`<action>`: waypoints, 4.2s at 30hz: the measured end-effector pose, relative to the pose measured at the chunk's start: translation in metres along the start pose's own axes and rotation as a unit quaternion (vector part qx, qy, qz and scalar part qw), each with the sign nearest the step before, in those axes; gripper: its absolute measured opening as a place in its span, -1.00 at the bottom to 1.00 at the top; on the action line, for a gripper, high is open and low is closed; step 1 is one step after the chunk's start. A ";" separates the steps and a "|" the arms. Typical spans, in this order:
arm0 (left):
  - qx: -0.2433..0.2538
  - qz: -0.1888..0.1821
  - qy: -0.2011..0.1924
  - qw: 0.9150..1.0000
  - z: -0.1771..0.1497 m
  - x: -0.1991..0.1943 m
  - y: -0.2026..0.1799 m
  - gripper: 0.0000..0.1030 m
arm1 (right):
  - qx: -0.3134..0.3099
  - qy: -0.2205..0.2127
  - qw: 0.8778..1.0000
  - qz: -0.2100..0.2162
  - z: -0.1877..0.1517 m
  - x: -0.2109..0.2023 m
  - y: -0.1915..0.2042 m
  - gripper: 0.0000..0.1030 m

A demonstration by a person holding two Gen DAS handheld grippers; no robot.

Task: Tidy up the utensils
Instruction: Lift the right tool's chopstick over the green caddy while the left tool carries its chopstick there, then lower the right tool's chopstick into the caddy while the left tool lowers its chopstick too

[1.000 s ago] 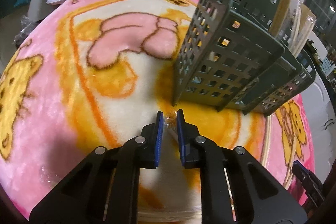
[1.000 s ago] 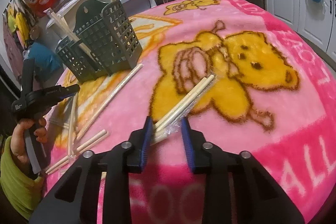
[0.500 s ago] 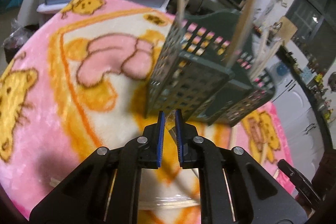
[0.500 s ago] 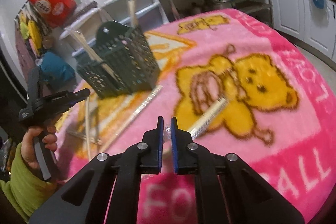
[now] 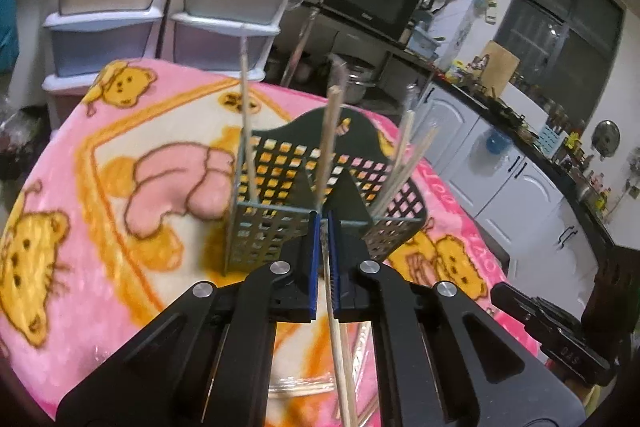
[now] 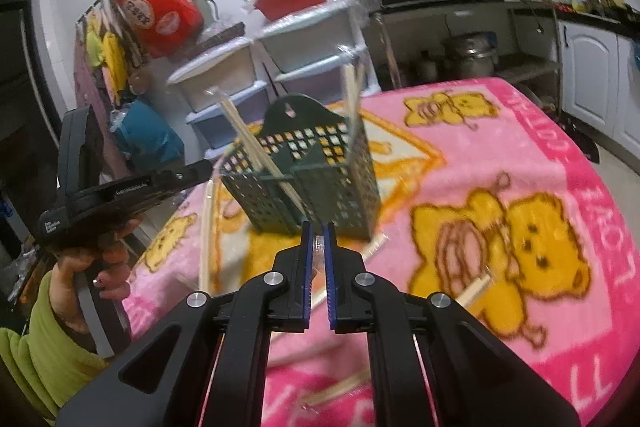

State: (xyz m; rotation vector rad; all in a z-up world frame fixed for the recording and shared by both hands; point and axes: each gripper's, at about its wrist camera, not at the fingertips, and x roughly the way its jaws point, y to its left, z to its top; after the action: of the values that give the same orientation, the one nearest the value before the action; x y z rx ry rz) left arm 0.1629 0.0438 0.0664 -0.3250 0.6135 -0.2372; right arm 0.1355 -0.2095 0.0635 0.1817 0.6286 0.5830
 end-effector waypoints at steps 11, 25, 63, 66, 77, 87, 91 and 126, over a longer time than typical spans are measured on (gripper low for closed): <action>0.017 -0.029 -0.019 0.999 0.014 -0.014 -0.017 -0.96 | -0.044 -0.036 0.998 0.021 0.030 -0.011 0.032 -0.90; 0.045 -0.053 -0.042 0.997 0.037 -0.025 -0.043 -0.97 | -0.069 -0.065 0.995 0.012 0.051 -0.027 0.042 -0.90; 0.078 -0.093 -0.108 0.987 0.108 -0.045 -0.090 -0.98 | -0.085 -0.153 0.984 0.027 0.123 -0.051 0.057 -0.91; 0.079 -0.092 -0.119 0.986 0.116 -0.049 -0.091 -0.98 | -0.090 -0.164 0.982 0.033 0.133 -0.052 0.062 -0.91; 0.077 -0.083 -0.152 0.982 0.145 -0.059 -0.092 -0.98 | -0.107 -0.200 0.973 0.049 0.163 -0.056 0.079 -0.91; 0.066 -0.068 -0.151 0.984 0.149 -0.043 -0.081 -0.98 | -0.114 -0.204 0.970 0.059 0.179 -0.045 0.085 -0.91; 0.064 -0.064 -0.150 0.985 0.146 -0.036 -0.076 -0.98 | -0.111 -0.201 0.972 0.058 0.183 -0.038 0.082 -0.91; 0.063 -0.058 -0.048 0.995 0.097 0.036 -0.041 -0.98 | -0.026 -0.100 0.995 0.005 0.178 0.064 0.019 -0.91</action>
State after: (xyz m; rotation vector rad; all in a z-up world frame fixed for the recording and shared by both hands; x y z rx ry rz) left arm 0.2444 0.0172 0.1371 -0.2491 0.4827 -0.3682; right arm 0.2759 -0.1556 0.1796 0.1912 0.4182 0.5822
